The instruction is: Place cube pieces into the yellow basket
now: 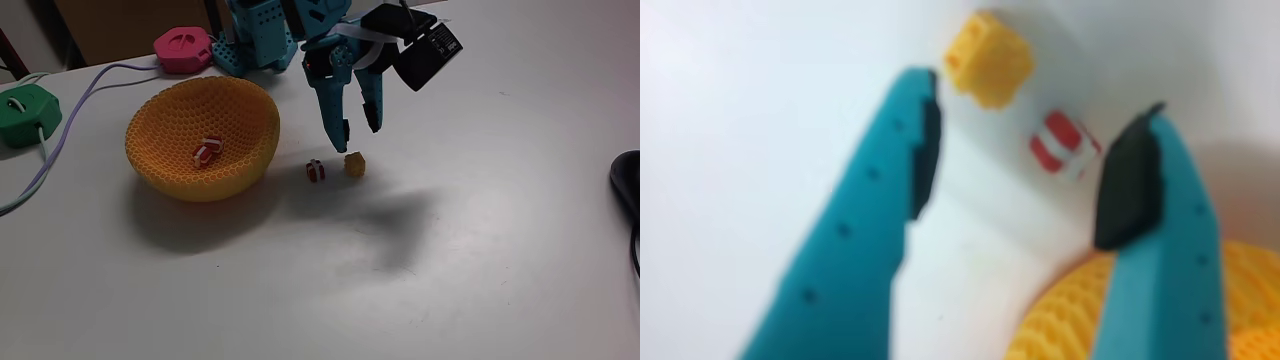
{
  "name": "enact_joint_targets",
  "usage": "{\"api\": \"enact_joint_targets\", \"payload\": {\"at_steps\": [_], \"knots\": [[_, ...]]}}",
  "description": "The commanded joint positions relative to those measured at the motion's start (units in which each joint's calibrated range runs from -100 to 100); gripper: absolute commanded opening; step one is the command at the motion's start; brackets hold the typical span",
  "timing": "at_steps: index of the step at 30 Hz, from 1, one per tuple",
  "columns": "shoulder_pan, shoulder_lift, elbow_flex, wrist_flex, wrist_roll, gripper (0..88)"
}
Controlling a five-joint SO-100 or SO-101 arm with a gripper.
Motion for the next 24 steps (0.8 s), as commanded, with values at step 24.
{"api": "enact_joint_targets", "payload": {"at_steps": [24], "knots": [[1.0,7.2,0.6,-6.7,-0.8,26.3]]}}
